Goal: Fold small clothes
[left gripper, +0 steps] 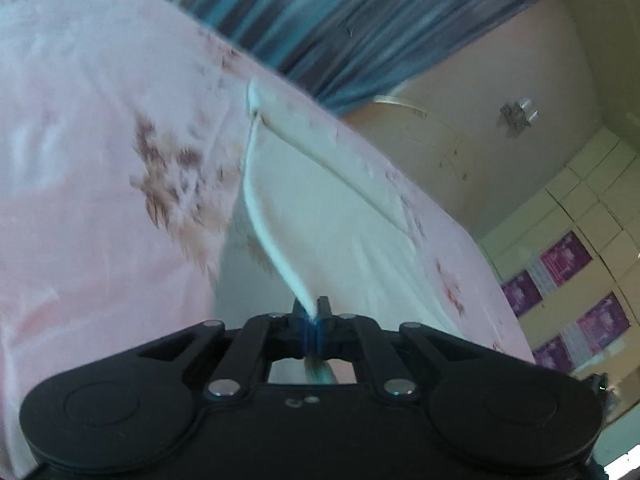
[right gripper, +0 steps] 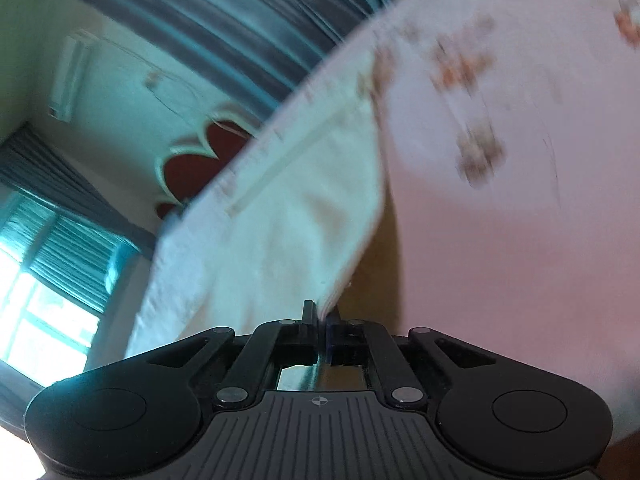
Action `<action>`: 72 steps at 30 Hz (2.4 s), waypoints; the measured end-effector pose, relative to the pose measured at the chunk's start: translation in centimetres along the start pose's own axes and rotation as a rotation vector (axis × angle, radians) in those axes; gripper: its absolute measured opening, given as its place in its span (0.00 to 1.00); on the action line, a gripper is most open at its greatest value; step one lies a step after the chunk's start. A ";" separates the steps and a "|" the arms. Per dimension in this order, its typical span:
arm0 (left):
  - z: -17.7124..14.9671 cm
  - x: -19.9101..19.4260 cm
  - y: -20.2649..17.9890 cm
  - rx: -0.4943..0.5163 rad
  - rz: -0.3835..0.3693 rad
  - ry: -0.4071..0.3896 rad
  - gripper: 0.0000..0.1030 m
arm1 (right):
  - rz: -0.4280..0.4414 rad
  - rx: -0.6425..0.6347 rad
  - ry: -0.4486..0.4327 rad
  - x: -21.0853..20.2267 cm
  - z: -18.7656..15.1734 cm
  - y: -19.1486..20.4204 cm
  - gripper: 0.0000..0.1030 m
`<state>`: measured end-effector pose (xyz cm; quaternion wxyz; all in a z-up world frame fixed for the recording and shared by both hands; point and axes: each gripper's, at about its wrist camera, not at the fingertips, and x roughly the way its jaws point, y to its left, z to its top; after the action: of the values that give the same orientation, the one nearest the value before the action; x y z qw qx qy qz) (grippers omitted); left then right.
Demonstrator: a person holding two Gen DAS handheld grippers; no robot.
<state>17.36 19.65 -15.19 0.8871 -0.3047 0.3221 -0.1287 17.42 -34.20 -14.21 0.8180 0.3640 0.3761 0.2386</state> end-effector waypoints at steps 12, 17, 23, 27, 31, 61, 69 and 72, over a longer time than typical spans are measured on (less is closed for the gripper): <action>0.7 0.5 0.9 -0.089 0.025 -0.022 0.03 | -0.040 -0.042 -0.006 1.0 1.9 1.1 0.02; 5.3 0.8 -1.7 -0.075 -0.020 -0.179 0.03 | -0.055 -0.123 -0.107 1.7 7.0 4.8 0.02; 13.0 6.2 -5.5 -0.022 -0.039 -0.232 0.03 | -0.090 -0.133 -0.164 6.6 15.7 7.7 0.02; 18.2 10.8 -5.9 0.003 -0.024 -0.210 0.03 | -0.138 -0.057 -0.158 11.7 21.6 6.9 0.02; 22.0 17.1 -4.4 -0.007 0.007 -0.142 0.03 | -0.183 0.017 -0.123 17.5 26.1 4.2 0.02; 25.7 28.1 -0.1 0.305 0.044 0.059 0.42 | -0.337 -0.302 0.004 29.5 30.4 -0.4 0.67; 27.8 31.7 0.5 0.143 0.098 -0.005 0.43 | -0.479 -0.197 -0.095 32.3 31.8 -1.1 0.47; 27.8 31.0 0.2 0.176 0.091 -0.011 0.43 | -0.426 -0.219 -0.083 31.7 31.9 -0.6 0.47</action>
<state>58.98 19.36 -13.69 0.9172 -0.2113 0.3180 -0.1144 61.78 -26.74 -14.29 0.8992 0.1949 0.3823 0.0851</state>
